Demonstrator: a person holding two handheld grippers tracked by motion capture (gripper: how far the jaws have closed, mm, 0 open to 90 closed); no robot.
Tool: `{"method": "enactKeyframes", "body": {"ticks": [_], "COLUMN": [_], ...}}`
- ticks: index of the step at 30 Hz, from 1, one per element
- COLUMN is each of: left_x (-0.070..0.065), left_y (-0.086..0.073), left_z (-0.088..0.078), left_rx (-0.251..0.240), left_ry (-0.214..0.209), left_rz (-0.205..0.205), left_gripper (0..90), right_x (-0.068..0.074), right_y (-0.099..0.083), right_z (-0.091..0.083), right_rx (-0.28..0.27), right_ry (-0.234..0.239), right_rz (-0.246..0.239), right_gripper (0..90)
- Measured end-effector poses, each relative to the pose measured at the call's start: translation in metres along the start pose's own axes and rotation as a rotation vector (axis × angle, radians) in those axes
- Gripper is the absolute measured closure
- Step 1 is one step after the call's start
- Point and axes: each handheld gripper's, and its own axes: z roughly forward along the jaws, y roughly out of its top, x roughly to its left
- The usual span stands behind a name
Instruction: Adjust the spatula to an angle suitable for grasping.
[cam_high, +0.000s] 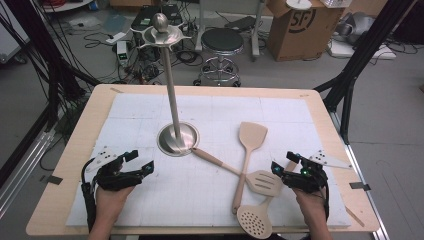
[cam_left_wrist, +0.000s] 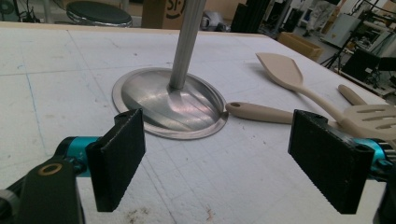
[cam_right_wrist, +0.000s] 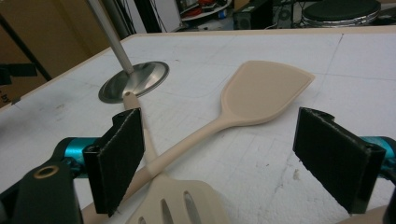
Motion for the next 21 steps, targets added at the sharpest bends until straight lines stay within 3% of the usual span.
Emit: {"method": "enactKeyframes", "body": {"ticks": [6,10,19,21], "left_x": [-0.0005,-0.001,0.0012,0.0011], "left_y": [-0.0004,-0.0012,-0.0011,-0.0015], "left_z": [0.0007,0.0021,0.0007,0.0011], "left_rx": [0.003,0.009,0.005,0.008], "left_ry": [0.001,0.0,0.009,0.01], "left_rz": [0.001,0.003,-0.001,0.001], "left_gripper": [19.6,19.6,19.5,19.6], "right_x": [0.0001,-0.0027,-0.0044,-0.0033], "right_y": [0.0005,0.0019,0.0069,0.0074], "right_z": [-0.0007,-0.0034,-0.0039,-0.0039], "right_rx": [-0.005,-0.012,-0.016,-0.018], "right_ry": [0.004,0.034,0.059,0.061], "right_rz": [0.0,0.012,0.047,0.048], "right_gripper": [16.3,21.7,45.1,54.4]}}
